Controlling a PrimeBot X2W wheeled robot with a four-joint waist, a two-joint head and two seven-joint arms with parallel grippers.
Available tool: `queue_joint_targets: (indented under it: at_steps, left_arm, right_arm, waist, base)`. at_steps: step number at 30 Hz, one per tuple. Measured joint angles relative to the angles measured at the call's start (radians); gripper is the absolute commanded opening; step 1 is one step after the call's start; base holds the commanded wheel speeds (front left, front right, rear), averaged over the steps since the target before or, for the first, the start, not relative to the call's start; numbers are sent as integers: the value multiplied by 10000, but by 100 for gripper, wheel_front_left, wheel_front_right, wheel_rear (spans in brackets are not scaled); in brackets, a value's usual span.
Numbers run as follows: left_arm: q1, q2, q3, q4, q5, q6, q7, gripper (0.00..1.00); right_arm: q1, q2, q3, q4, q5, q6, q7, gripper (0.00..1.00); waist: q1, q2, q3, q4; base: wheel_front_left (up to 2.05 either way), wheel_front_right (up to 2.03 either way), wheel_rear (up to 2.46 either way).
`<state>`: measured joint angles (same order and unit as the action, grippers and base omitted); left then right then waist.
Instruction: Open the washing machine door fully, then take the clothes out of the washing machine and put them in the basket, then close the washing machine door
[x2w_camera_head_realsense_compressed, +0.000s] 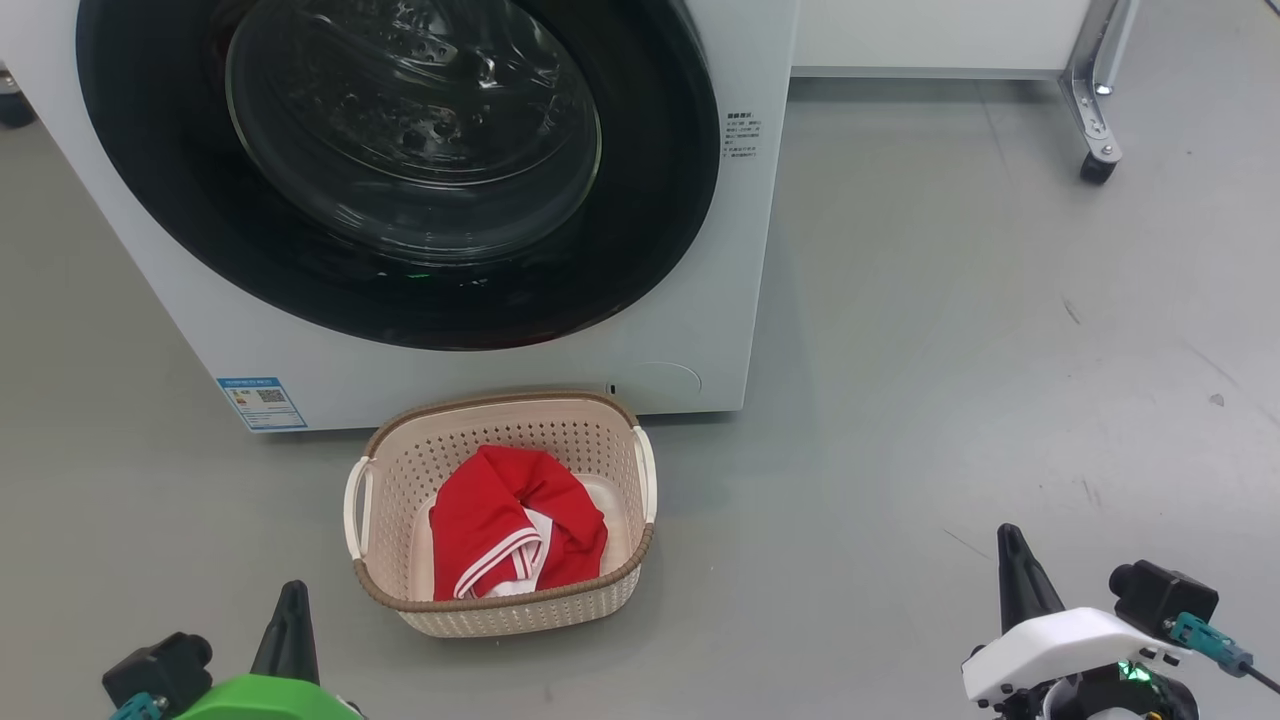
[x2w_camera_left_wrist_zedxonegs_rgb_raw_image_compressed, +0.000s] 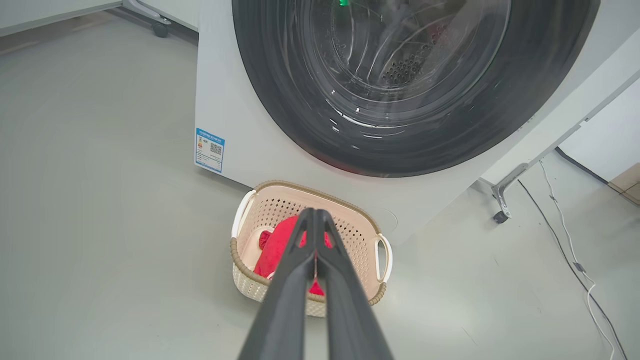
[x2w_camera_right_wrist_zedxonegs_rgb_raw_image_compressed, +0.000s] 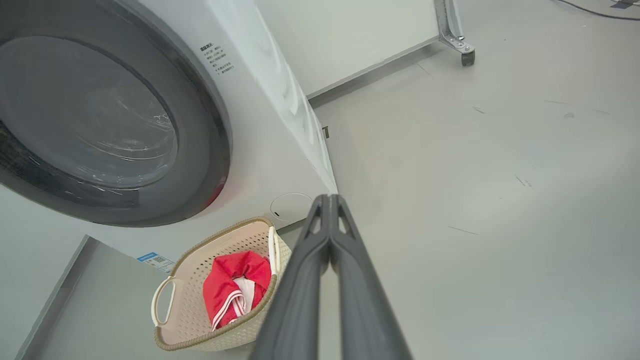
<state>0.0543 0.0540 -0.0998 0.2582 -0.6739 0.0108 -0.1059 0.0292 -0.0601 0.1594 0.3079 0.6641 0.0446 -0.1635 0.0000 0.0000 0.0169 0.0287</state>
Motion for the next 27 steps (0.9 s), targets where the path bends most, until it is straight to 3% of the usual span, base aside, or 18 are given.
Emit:
queue_joint_targets:
  at_steps: [27]
  left_arm:
    - [-413, -48, 679, 92, -3402, -516, 848, 0]
  right_arm:
    - [-219, -4, -963, -81, 3572, 301, 913, 0]
  waist:
    - [0, 0, -52, -105]
  base:
    - [0, 0, 0]
